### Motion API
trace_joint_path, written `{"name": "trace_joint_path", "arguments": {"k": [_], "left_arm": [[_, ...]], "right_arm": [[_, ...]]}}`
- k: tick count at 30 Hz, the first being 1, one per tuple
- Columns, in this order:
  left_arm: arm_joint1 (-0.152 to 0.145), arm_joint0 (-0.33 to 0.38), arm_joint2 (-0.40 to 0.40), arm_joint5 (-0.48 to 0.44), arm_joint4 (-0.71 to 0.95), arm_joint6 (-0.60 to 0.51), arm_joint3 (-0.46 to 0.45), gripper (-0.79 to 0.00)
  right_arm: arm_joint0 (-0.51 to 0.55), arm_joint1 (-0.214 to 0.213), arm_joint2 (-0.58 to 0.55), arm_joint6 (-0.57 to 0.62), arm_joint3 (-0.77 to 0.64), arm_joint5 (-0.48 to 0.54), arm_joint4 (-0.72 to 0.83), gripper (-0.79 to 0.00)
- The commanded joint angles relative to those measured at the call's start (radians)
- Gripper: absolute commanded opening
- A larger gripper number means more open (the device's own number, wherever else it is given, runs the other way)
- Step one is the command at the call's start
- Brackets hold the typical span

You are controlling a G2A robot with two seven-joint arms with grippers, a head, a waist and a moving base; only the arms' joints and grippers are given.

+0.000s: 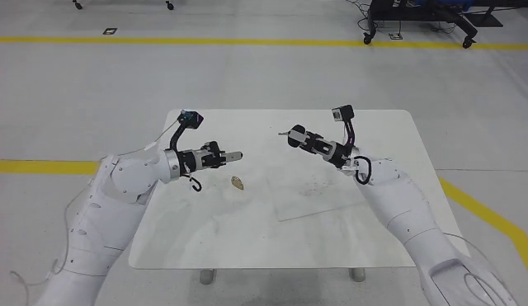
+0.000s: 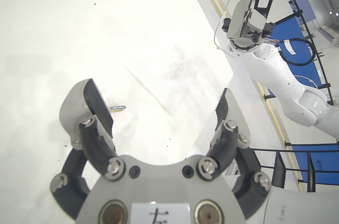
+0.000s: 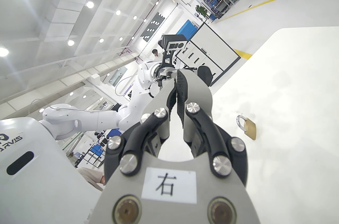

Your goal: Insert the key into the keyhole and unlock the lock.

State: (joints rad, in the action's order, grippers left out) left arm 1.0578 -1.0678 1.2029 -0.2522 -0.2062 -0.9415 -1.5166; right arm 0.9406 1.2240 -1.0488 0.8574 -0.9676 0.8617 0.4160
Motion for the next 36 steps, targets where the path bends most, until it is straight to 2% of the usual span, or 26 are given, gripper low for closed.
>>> {"name": "trace_joint_path", "arguments": {"k": [1, 4, 6, 7, 9, 12, 14, 16, 27, 29, 30, 31, 34, 36], "left_arm": [[0.000, 0.000, 0.000, 0.000, 0.000, 0.000, 0.000, 0.000], [-0.002, 0.003, 0.008, 0.005, -0.048, 0.028, -0.004, 0.000], [-0.013, -0.013, 0.033, 0.079, -0.325, 0.174, -0.041, 0.000], [-0.017, -0.024, 0.029, 0.075, -0.419, 0.199, -0.067, 0.000], [-0.029, -0.026, 0.024, 0.020, -0.604, 0.201, -0.091, 0.000], [-0.036, -0.030, -0.039, -0.038, -0.881, 0.206, -0.144, 0.000], [-0.034, -0.028, -0.077, -0.038, -0.988, 0.192, -0.162, 0.000], [-0.031, -0.025, -0.095, -0.006, -1.026, 0.184, -0.181, 0.000], [-0.031, -0.025, -0.095, -0.006, -1.026, 0.184, -0.181, 0.000], [-0.037, -0.024, -0.130, -0.075, -1.194, 0.209, -0.210, 0.000], [-0.042, -0.020, -0.165, -0.148, -1.324, 0.248, -0.225, 0.000], [-0.046, -0.019, -0.193, -0.182, -1.451, 0.294, -0.220, 0.000], [-0.049, 0.000, -0.232, -0.295, -1.542, 0.498, -0.142, 0.000], [-0.051, 0.033, -0.259, -0.385, -1.610, 0.583, -0.089, 0.000]], "right_arm": [[0.000, 0.000, 0.000, 0.000, 0.000, 0.000, 0.000, -0.785], [0.000, 0.000, 0.000, 0.000, 0.000, 0.000, 0.000, -0.785], [0.000, 0.000, 0.000, 0.000, 0.000, 0.000, 0.000, -0.785], [0.000, 0.000, 0.000, 0.000, 0.000, 0.000, 0.000, -0.785], [0.000, 0.000, 0.000, 0.000, 0.000, 0.000, 0.000, -0.785], [0.000, 0.000, 0.000, 0.000, 0.000, 0.000, 0.000, -0.785], [0.000, 0.000, 0.000, 0.000, 0.000, 0.000, 0.000, -0.785], [0.000, 0.000, 0.000, 0.000, 0.000, 0.000, 0.000, -0.785], [0.000, 0.000, 0.000, 0.000, 0.000, 0.000, 0.000, -0.785], [0.000, 0.000, 0.000, 0.000, 0.000, 0.000, 0.000, -0.785], [0.000, 0.000, 0.000, 0.000, 0.000, 0.000, 0.000, -0.785], [0.000, 0.000, 0.000, 0.000, 0.000, 0.000, 0.000, -0.785], [0.000, 0.000, 0.000, 0.000, 0.000, 0.000, 0.000, -0.785], [0.000, 0.000, 0.000, 0.000, 0.000, 0.000, 0.000, -0.785]]}}
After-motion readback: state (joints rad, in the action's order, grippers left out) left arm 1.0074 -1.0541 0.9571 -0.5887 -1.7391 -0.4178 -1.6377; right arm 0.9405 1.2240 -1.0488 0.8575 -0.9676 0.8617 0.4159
